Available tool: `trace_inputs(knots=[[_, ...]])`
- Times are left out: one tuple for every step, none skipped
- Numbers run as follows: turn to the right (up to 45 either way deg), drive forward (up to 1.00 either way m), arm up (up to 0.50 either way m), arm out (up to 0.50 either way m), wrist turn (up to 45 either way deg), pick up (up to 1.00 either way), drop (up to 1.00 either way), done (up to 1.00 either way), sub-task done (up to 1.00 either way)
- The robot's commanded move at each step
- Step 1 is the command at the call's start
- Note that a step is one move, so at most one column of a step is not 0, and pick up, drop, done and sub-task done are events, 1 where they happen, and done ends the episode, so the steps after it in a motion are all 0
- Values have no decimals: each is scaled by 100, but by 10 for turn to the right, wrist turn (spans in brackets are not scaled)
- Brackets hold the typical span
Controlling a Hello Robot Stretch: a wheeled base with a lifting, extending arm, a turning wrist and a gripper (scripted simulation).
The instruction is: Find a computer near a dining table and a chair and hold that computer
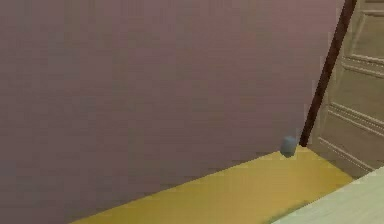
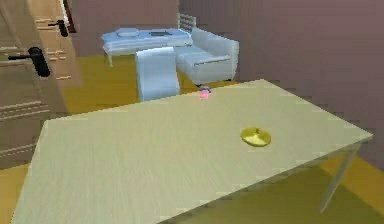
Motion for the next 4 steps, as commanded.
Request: trace_inputs(knots=[[450,0,0,0,0,0,0,0,0],[450,0,0,0,0,0,0,0,0],[450,0,0,0,0,0,0,0,0],[270,0,0,0,0,0,0,0,0]])
